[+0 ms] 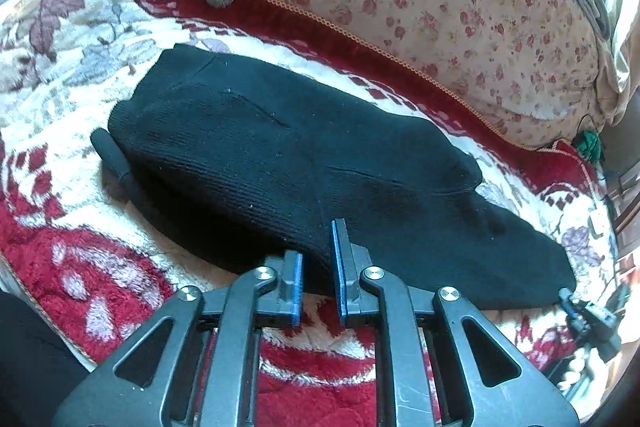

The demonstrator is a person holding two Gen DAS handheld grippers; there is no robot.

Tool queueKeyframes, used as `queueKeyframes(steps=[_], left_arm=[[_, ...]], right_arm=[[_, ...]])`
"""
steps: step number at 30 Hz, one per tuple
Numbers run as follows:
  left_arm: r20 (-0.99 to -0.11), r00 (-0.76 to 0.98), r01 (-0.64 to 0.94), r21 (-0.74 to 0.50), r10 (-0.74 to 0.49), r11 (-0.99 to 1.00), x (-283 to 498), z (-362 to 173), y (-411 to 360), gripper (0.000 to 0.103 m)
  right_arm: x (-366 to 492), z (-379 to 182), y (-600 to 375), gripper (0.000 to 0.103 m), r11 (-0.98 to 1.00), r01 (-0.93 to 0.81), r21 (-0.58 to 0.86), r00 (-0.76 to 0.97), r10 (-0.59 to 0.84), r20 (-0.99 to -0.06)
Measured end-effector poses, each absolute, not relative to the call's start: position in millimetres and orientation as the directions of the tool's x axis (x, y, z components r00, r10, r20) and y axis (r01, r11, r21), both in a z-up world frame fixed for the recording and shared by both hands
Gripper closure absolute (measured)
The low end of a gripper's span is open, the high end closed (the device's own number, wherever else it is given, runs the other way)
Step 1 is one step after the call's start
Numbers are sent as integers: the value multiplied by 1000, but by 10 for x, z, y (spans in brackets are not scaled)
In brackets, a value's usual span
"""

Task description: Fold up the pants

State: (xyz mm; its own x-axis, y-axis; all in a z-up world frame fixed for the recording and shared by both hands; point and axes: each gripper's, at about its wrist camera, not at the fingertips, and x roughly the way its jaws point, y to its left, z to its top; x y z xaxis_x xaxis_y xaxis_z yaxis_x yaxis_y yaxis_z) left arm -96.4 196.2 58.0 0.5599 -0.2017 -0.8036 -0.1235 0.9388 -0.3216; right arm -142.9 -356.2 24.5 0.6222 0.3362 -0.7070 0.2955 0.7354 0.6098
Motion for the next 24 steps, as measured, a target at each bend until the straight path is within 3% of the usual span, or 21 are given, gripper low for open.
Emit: queueKeyframes(steps=[9, 11, 24], left_arm=[[-813, 569, -126, -236, -125, 964, -995, 637, 1968, 82], [-813, 575, -136, -206, -92, 969, -1015, 655, 1981, 74], [-793, 609, -208, -132, 23, 969, -1108, 756, 2305, 74]], right_arm=[[-1556, 683, -3670, 85, 801, 301, 518, 651, 225, -725], [-1526, 751, -3601, 83, 812, 280, 512, 653, 229, -722], [-1094, 826, -2748, 77, 851, 85, 519, 601, 371, -708]])
